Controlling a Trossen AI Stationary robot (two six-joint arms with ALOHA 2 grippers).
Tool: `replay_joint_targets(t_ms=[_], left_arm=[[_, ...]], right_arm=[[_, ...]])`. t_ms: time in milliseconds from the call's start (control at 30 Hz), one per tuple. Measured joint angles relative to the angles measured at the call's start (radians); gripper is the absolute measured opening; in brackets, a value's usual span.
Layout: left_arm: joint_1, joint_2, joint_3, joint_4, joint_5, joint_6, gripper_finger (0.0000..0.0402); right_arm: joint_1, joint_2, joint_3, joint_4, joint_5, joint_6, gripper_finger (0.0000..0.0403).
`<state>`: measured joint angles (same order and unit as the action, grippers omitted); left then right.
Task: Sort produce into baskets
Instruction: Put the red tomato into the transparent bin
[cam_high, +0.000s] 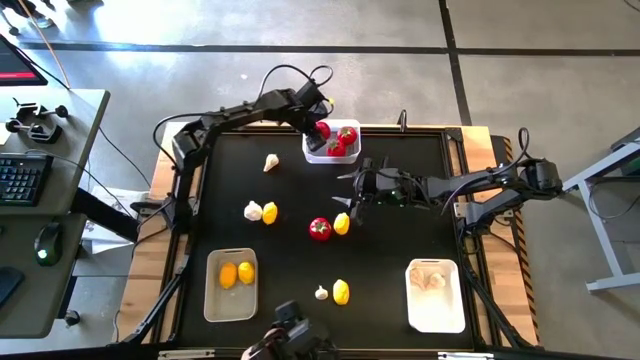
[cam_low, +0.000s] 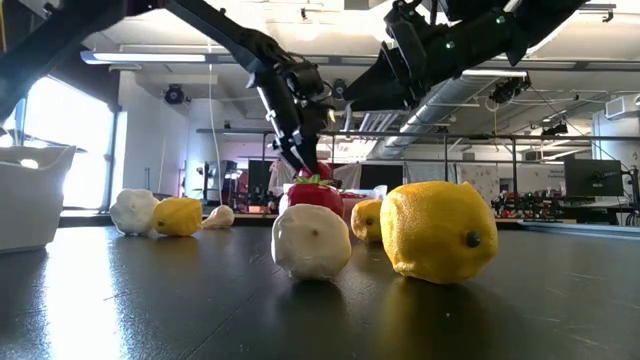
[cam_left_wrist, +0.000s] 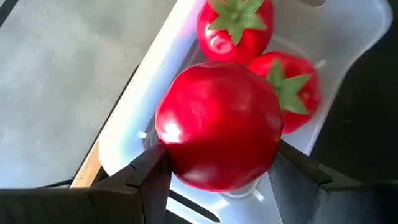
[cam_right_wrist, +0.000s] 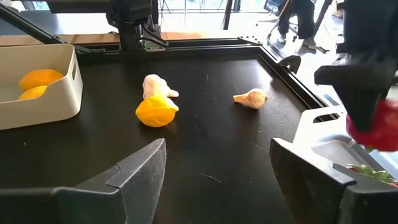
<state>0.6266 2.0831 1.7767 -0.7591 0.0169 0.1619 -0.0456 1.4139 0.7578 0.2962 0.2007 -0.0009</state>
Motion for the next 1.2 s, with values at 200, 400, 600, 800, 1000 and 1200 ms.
replay_joint_targets(t_ms=[200,400,600,800,1000,1200], left_arm=[[0.0,0.031,0.0,0.011,-0.011,0.0,0.02],[0.001,0.047,0.001,0.034,-0.01,0.0,0.02],[0.005,0.071,0.0,0.045,-0.009,0.01,0.02],[0.006,0.08,0.0,0.048,-0.021,0.035,0.0206],[-0.003,0.08,0.0,0.06,-0.113,0.068,0.0232],[-0.02,0.08,0.0,0.071,-0.11,0.085,0.026]], right_arm=[[0.0,0.0,0.0,0.0,0.0,0.0,0.0279],[0.0,0.0,0.0,0.0,-0.001,0.0,0.0279],[0.0,0.0,0.0,0.0,-0.001,0.001,0.0279],[0.0,0.0,0.0,0.0,-0.001,0.0,0.0279],[0.0,0.0,0.0,0.0,0.003,0.0,0.0279],[0.0,0.0,0.0,0.0,0.036,0.001,0.0279]])
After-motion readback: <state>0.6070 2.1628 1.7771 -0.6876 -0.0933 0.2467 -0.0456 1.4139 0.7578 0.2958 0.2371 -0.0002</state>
